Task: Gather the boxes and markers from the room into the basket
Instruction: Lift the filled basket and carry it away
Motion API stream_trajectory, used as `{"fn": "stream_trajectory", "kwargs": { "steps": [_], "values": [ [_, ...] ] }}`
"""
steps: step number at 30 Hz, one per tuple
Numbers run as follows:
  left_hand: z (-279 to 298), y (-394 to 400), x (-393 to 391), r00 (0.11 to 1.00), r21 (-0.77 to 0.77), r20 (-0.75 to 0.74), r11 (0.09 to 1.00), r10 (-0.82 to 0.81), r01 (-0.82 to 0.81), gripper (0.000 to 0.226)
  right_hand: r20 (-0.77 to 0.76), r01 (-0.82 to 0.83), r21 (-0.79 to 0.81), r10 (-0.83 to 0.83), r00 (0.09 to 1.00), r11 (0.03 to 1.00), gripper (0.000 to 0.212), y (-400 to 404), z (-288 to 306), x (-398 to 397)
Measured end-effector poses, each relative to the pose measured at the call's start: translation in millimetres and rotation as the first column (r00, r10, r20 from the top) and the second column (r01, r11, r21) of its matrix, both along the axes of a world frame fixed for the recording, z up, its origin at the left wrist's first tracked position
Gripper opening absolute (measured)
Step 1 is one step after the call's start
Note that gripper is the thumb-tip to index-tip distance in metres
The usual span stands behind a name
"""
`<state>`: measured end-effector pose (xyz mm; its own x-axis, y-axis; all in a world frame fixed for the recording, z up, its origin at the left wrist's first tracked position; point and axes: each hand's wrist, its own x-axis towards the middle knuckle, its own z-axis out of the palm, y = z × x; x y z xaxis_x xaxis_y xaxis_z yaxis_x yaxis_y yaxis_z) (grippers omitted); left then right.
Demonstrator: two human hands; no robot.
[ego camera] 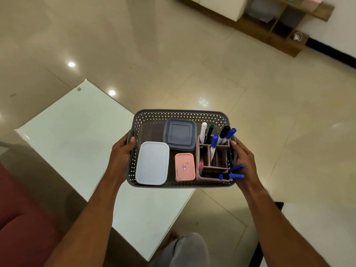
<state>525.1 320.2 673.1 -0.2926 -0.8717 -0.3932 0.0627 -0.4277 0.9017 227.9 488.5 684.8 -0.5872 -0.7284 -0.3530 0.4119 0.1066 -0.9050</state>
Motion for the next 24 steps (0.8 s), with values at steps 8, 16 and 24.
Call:
{"fn": "stream_trajectory", "kwargs": {
  "steps": [8,16,24],
  "values": [
    [-3.9,-9.4,-51.7,0.993,-0.012,-0.009,0.993,0.116,-0.116,0.034,0.017,-0.088,-0.008,0.088,0.996,0.996,0.035,-44.1,-6.7,-70.1],
    [-5.0,-30.2,-121.3,0.947,0.016,-0.012,0.947,0.322,-0.322,0.034,-0.017,-0.277,0.022,0.277,0.961,0.961,0.036,-124.0,-6.7,-160.0],
    [0.8,-56.4,-163.1,0.857,0.024,-0.002,0.857,0.515,-0.515,0.034,-0.101,-0.475,0.048,0.477,0.873,0.879,0.035,-217.9,23.1,-209.6]
  ]
}}
